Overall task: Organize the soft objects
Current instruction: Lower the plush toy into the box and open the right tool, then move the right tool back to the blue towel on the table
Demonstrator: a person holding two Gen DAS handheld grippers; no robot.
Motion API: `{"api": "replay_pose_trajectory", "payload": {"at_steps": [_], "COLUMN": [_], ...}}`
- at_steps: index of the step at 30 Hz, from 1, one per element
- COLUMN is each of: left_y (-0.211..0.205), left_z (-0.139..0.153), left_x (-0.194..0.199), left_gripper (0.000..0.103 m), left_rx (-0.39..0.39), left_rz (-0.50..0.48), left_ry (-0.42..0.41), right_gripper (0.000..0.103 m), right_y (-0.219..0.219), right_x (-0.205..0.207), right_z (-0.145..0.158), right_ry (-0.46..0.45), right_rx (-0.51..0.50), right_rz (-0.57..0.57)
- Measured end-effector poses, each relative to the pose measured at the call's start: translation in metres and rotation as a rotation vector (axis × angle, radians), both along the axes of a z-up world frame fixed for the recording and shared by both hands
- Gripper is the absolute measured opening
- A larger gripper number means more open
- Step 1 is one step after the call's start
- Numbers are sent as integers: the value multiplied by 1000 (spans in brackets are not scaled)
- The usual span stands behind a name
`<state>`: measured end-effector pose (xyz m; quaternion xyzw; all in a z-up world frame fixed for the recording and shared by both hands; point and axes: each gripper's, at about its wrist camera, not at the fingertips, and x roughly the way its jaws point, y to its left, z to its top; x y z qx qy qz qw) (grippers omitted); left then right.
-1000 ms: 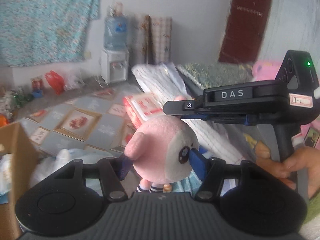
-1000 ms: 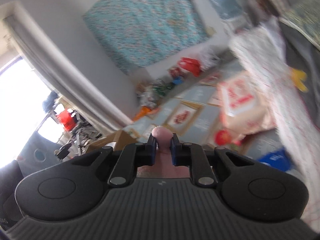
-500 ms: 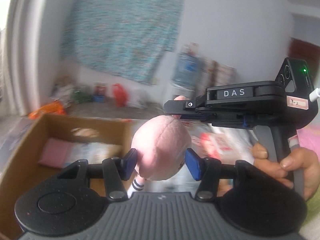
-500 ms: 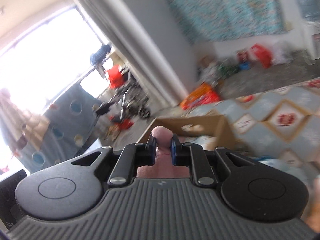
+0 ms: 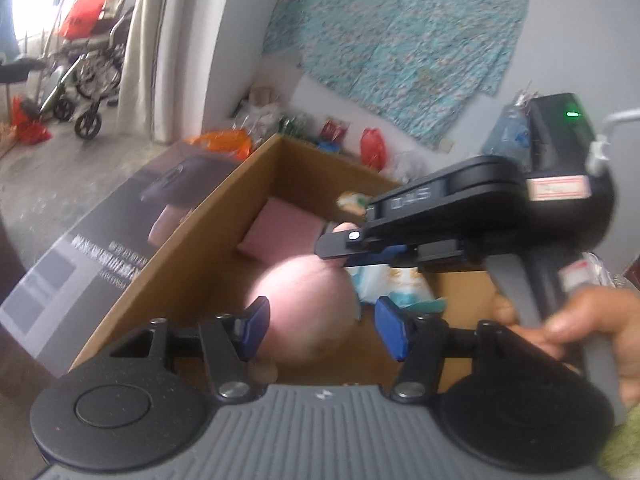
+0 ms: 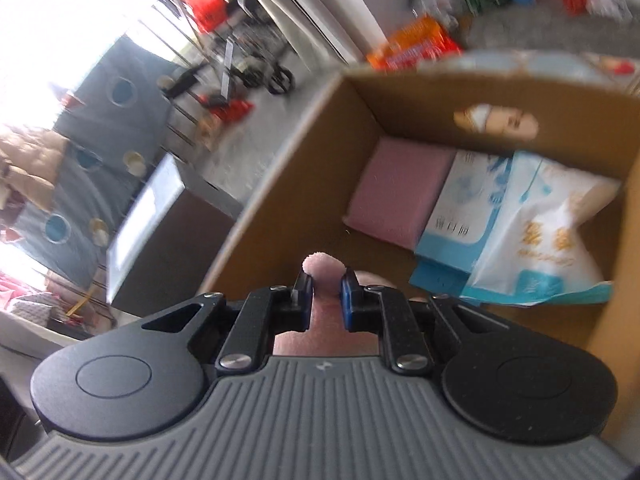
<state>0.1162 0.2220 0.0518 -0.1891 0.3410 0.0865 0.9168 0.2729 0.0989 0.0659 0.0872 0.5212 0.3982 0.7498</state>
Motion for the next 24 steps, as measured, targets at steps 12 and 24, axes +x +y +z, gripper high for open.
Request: {"api": "replay_pose_trajectory", "payload": {"at_steps": [12, 24], "left_y": [15, 5], "left_z": [-7, -1], "left_x": [-24, -32], "left_gripper": [62, 78], "left_rx": [-10, 24], "left_rz": [5, -3], "left_ry": [-24, -47], "right_gripper": [13, 71], "right_y": [32, 21], "right_x": [26, 38], "right_z": [-11, -15], "right_ry": [-28, -13], "right_rx": [-24, -9], "right_rz": [-48, -51]}}
